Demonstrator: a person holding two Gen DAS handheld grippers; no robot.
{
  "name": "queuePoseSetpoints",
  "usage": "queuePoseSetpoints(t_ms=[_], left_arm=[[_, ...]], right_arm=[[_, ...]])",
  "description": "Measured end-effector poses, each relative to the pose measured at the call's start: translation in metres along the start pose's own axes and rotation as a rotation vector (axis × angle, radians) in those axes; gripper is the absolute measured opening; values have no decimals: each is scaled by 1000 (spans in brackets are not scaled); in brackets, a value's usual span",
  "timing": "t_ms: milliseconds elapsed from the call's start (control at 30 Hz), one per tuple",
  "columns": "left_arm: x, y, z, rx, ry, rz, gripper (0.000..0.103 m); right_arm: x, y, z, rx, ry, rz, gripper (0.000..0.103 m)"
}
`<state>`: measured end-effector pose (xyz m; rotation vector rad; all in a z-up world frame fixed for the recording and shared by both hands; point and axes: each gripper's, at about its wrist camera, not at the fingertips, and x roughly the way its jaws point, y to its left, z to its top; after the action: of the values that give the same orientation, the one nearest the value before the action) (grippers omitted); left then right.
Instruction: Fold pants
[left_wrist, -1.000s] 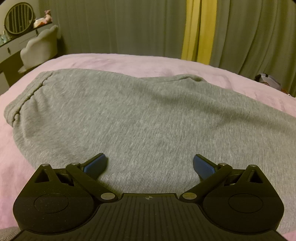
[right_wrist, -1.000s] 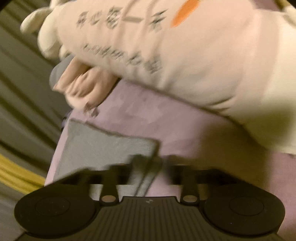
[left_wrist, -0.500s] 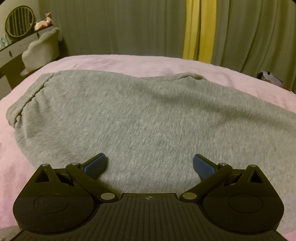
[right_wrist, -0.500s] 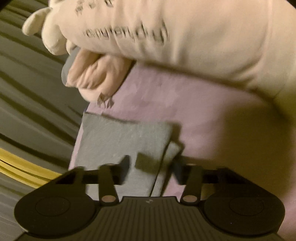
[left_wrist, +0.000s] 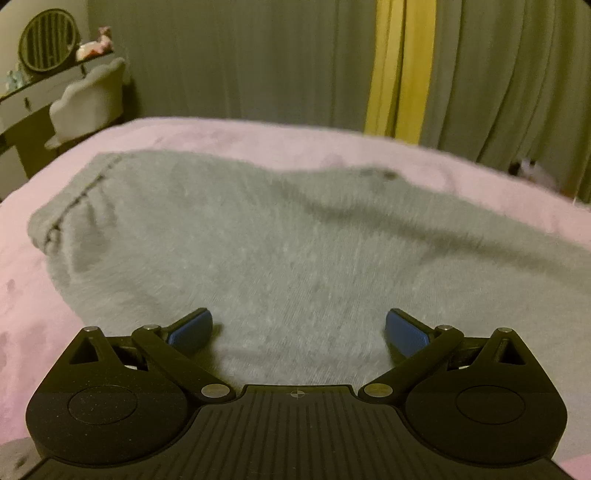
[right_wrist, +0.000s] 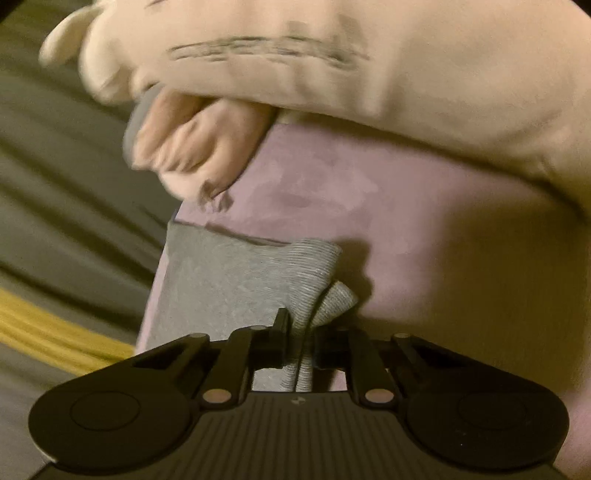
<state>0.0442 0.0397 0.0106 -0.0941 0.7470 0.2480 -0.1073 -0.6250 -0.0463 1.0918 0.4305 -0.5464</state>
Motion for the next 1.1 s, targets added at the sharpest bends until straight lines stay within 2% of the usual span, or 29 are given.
queuePoseSetpoints(t_ms=[167,233,300,333,367,400,433,500,567,600,733,800,867,1000,1100], left_arm=[[-22,21,10,-24,-42,66,103],[-25,31,11,-34,-66,96,103],[-25,44,11,-111,-68,83,103],[-24,49,12,-145,-64,66,103],[-22,52,14,-167,-62,57,103],[-21,55,14,-185,-61,50,103],[-21,56,14,-193,-62,45,103],[-20,57,13,-204,-63,35,103],[-21,57,12,-207,-69,26,103],[-20,57,11,-204,-69,20,103],[-16,54,9,-192,-43,0,103],[-15,52,7,-190,-28,-12,103],[-13,52,6,-196,-17,-26,103],[-6,53,6,-217,3,-44,103],[-8,54,4,-213,0,-53,103]], right_arm=[[-14,38,-4,-212,-51,-62,9],[-25,71,-12,-335,-101,-70,9],[-42,115,-27,-497,-157,-8,9],[-54,142,-43,-610,-183,51,9],[-66,166,-60,-719,-196,123,8],[-80,188,-84,-833,-200,230,8],[-90,204,-108,-922,-179,323,8],[-97,224,-156,-1101,-131,435,9],[-86,232,-214,-1256,-16,466,9],[-74,230,-238,-1301,51,452,9],[-19,217,-305,-1402,358,263,9],[-26,217,-313,-1438,323,252,9],[-36,220,-303,-1406,291,282,9],[-45,221,-294,-1391,237,286,9],[-54,229,-297,-1395,220,334,9]])
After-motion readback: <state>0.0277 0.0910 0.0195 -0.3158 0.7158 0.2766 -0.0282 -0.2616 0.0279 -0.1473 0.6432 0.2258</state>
